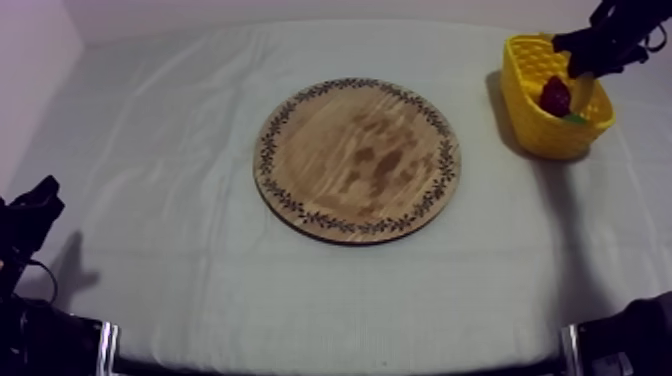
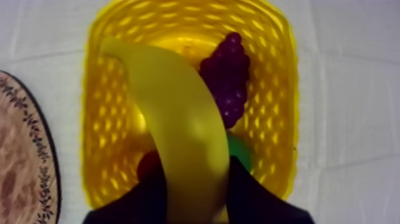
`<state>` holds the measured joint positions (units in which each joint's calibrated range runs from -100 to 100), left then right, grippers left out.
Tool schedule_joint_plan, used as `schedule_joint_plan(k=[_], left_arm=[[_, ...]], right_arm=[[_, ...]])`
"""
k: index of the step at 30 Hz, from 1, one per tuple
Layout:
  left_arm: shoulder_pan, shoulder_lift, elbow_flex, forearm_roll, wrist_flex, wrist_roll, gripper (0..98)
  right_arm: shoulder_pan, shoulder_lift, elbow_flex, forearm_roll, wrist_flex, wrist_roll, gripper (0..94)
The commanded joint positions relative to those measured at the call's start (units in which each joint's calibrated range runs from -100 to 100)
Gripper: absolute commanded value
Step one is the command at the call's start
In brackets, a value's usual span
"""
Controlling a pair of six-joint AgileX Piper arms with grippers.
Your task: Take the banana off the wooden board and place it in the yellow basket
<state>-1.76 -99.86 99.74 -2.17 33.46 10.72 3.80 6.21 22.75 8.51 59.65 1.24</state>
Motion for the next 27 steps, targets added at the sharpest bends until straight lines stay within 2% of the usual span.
schedule_joint_plan(k=[1,7,14,17,22,27], left_arm=[[-0.01,0.03,0.04,0.0,0.01,0.0,0.1],[-0.01,0.03,0.04,0.0,0.01,0.0,0.1],[-0.01,0.03,0.04,0.0,0.01,0.0,0.1],[-0.01,0.03,0.04,0.0,0.01,0.0,0.1],[-0.01,0.03,0.04,0.0,0.01,0.0,0.1],[-0.01,0.03,0.04,0.0,0.01,0.0,0.1]], right_arm=[[0.05,1.47,-0.4,0.01,-0.75,-0.05,23.5],[0.12,5.54,-2.42,0.41,-1.57,-0.42,23.9],[0.69,6.71,-3.3,0.37,-2.32,-1.09,43.1],[0.76,6.05,-2.69,0.18,-2.93,-1.06,37.3],[0.47,3.39,-0.08,-0.29,-3.88,-0.85,18.0],[-0.79,-2.76,7.87,0.54,-5.75,-2.05,9.7]])
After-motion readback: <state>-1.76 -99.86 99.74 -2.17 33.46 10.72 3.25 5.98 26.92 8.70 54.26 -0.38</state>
